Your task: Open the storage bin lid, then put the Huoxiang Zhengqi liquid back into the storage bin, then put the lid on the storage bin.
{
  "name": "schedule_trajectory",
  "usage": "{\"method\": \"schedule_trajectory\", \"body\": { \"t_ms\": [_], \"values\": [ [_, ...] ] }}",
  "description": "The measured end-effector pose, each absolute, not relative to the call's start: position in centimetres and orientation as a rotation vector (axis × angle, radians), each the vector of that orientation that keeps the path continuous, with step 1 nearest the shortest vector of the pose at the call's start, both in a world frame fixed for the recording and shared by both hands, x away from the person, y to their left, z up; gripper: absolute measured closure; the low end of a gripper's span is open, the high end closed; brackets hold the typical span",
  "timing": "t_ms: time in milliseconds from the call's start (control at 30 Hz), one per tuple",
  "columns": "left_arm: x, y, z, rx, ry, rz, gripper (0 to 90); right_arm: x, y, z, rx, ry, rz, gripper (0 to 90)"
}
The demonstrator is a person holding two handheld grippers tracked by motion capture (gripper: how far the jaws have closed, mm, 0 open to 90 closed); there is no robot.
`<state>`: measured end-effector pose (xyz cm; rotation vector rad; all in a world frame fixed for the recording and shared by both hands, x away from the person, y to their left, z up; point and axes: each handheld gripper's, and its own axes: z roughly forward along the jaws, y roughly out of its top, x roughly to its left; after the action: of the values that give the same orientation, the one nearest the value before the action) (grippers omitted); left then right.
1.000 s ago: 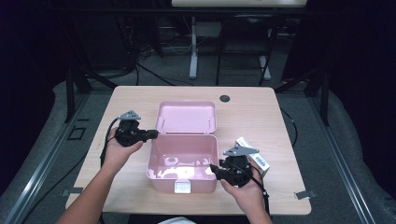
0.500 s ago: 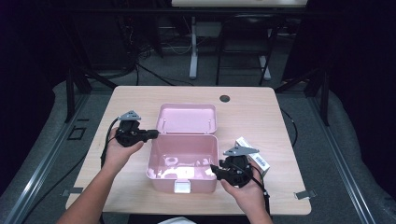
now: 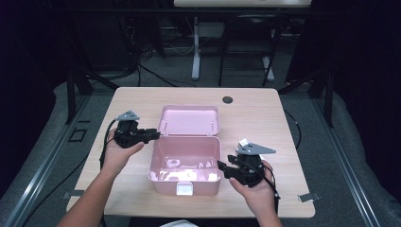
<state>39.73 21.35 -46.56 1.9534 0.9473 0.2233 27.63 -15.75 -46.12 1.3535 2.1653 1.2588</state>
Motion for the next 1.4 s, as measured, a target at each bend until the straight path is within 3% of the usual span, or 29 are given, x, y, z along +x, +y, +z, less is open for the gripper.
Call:
{"method": "schedule_trajectory", "body": {
  "t_ms": [667,1067,1400],
  "values": [
    [39.0,23.1,-45.8,1.917,0.992,0.272,56.6,28.5,-17.4,-43.7,1.295,2.128,1.257,46.7],
    [38.2,24.6,-45.2,1.899,1.005,0.27,50.3,33.3,-19.7,-42.8,1.351,2.328,1.039,44.6],
    [37.4,25.4,-45.2,1.892,1.038,0.293,49.8,36.6,-20.7,-43.0,1.383,2.414,0.798,49.2]
  ]
}}
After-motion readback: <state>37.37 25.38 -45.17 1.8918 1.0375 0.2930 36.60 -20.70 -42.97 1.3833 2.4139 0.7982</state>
